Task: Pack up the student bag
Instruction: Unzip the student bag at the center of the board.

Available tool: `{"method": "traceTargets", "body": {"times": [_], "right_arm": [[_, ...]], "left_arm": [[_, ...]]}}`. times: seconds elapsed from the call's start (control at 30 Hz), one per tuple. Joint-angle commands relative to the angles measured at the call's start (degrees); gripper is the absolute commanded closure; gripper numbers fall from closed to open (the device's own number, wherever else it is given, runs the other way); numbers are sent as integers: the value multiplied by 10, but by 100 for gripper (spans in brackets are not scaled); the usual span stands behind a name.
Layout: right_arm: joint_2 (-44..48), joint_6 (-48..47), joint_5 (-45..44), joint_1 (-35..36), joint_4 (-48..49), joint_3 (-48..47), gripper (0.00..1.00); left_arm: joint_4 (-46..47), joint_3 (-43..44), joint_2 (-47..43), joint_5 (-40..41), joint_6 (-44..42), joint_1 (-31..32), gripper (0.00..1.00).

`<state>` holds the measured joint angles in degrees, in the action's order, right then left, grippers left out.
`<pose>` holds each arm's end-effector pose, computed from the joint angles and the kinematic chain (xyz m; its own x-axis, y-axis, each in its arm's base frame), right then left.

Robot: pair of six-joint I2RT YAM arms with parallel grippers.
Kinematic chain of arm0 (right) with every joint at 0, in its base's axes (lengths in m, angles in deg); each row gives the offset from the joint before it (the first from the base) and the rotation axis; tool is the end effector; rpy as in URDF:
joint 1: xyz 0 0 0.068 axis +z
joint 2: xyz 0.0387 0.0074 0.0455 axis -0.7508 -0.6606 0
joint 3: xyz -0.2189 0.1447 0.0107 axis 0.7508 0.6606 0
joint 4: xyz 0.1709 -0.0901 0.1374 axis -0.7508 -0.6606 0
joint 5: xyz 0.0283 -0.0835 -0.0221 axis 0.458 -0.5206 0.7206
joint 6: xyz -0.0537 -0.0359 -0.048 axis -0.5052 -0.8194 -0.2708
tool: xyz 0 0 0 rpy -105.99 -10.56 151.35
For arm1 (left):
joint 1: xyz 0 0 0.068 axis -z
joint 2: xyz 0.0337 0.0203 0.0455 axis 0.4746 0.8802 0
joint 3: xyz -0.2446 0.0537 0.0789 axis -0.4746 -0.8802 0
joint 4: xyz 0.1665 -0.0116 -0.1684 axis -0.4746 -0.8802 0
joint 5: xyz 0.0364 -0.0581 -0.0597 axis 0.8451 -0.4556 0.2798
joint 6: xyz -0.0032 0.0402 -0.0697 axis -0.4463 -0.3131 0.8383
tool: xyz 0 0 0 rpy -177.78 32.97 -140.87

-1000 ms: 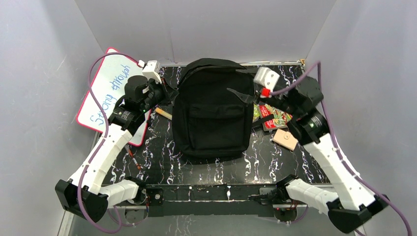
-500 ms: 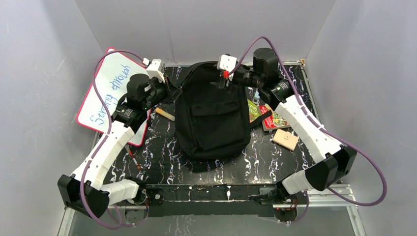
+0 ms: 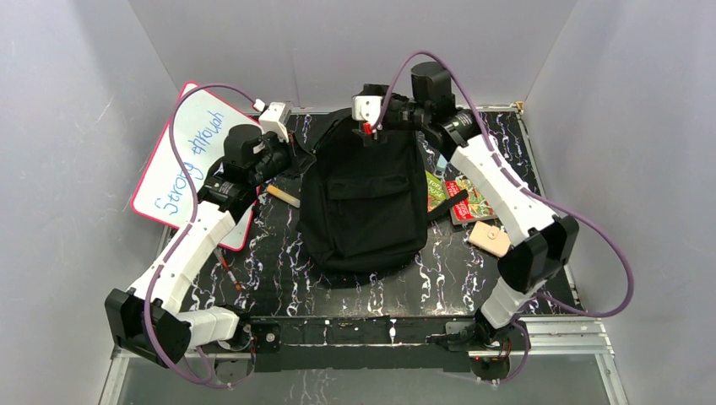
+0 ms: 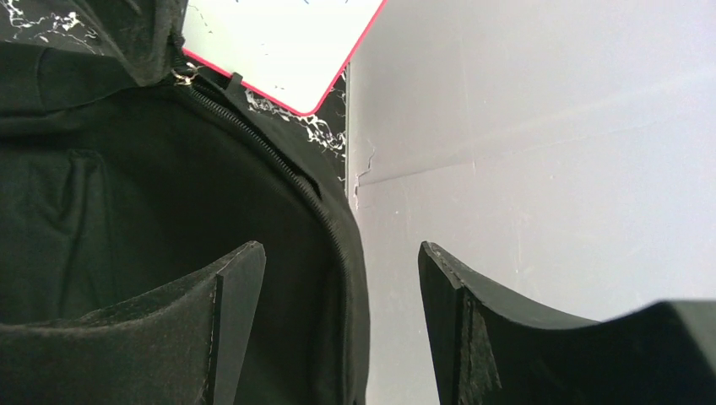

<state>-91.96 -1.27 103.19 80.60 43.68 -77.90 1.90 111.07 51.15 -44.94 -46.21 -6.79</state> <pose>0.2956 0.2327 0.4236 0.6935 -0.3972 -0.6011 -0.6289 0.0733 -0.7740 0.2630 -0.1242 0.3686 -0.3536 -0.1515 -0.9231 0.5223 0.7867 -0.3292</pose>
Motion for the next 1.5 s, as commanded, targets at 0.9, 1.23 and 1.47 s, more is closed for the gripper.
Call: {"method": "traceTargets", "body": {"times": [0.9,1.23,1.47], "right_arm": [[-142,-15,45,0,-16,-130,90],[21,81,-62,0,190,-3,100],[87,162,-206,19,217,-5,100]], "left_arm": [[16,39,13,-5,-43,18,100],[5,93,20,41,-4,18,100],[16,163,82,67,18,18,100]]}}
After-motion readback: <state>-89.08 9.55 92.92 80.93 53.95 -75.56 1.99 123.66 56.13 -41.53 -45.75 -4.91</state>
